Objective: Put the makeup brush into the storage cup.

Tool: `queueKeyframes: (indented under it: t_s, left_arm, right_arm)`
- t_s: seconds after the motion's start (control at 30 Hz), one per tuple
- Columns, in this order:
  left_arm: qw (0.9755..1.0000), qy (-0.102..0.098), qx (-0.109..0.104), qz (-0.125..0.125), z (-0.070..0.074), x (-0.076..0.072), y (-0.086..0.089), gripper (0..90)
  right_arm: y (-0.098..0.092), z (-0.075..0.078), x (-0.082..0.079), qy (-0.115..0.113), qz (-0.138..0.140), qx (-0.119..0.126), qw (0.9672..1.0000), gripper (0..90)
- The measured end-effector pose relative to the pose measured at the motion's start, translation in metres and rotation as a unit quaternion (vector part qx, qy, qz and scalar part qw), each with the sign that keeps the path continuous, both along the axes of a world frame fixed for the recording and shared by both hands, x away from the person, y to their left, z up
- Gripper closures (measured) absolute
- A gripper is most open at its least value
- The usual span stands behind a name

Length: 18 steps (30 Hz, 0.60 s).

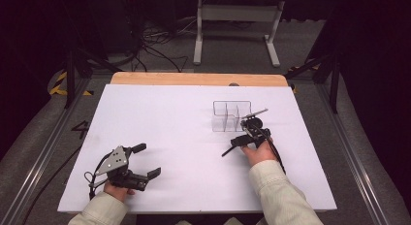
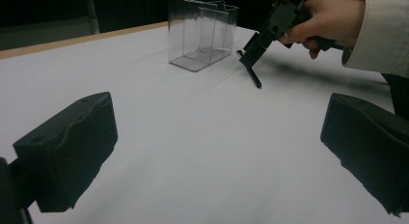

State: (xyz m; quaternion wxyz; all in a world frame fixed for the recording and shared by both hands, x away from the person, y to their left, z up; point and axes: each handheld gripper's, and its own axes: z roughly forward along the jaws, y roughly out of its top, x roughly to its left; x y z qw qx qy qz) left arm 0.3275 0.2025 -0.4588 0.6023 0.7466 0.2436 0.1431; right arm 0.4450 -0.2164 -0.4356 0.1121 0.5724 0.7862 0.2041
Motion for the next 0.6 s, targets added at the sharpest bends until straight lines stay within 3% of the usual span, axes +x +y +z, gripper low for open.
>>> queueKeyframes:
  t_s: [0.43, 0.5, 0.6]
  left_arm:
    - [1.0000, -0.001, 0.001, 0.000, 0.0002, 0.0007, 0.0001, 0.0]
    - [1.0000, -0.002, 0.002, 0.000, 0.0002, 0.0007, 0.0001, 0.0]
    - [1.0000, -0.001, 0.002, 0.000, 0.0002, 0.0007, 0.0001, 0.0]
  right_arm:
    - [0.0003, 0.0028, 0.0000, 0.016, 0.009, -0.009, 0.9998, 15.0]
    - [0.0001, 0.0033, 0.0005, 0.024, -0.001, -0.005, 0.9997, 13.9]
    - [0.0023, 0.0037, 0.0012, 0.031, 0.002, -0.019, 0.9993, 14.9]
